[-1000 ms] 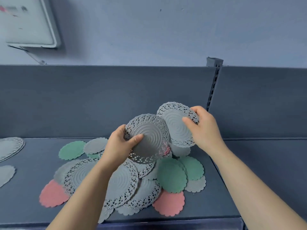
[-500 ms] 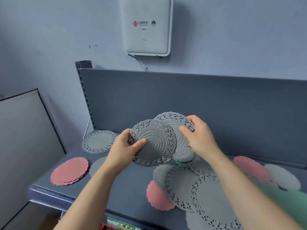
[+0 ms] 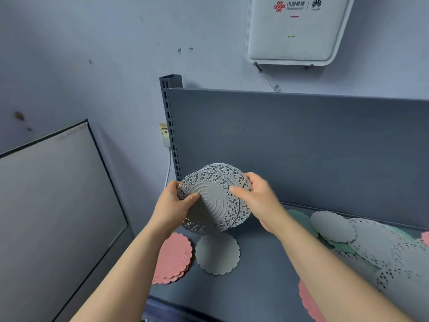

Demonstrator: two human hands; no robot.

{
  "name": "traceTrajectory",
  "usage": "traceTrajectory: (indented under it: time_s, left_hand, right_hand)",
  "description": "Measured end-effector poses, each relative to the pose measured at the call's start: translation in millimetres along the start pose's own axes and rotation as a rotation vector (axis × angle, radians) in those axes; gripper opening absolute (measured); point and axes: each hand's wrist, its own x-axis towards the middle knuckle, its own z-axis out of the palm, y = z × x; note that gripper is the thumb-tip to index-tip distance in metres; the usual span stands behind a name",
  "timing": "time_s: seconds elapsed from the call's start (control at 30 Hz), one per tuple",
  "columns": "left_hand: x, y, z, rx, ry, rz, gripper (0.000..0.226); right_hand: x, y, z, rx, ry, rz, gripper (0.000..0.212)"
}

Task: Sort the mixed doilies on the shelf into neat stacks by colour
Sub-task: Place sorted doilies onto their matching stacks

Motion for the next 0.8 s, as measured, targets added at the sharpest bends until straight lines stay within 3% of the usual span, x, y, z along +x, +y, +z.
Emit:
traceTrajectory:
  time_s: [0.13, 0.4, 0.6, 0.8]
  left_hand:
    - [22.7, -10.4, -8.7, 0.001, 0.048, -0.066, 0.036]
    - [56.4, -37.2, -11.7, 0.058, 0.071, -0.142, 0.03]
    - [65.7, -51.5, 2.1, 0.117, 0.055, -0.113, 0.035]
    - [72.2, -61.9, 8.2, 0.219, 0.01, -0.048, 0.049]
  right_hand:
    - [24.9, 12.2, 25.4, -0.262, 0.023, 0.004, 0.028]
    - [64.2, 39.4, 52.2, -0.398, -0.027, 0.108, 0.046]
    - [71.1, 51.7, 68.3, -0.754, -0.176, 0.087, 0.04]
    - [75.4, 60.8, 61.1, -0.85, -0.137, 0.166, 0.044]
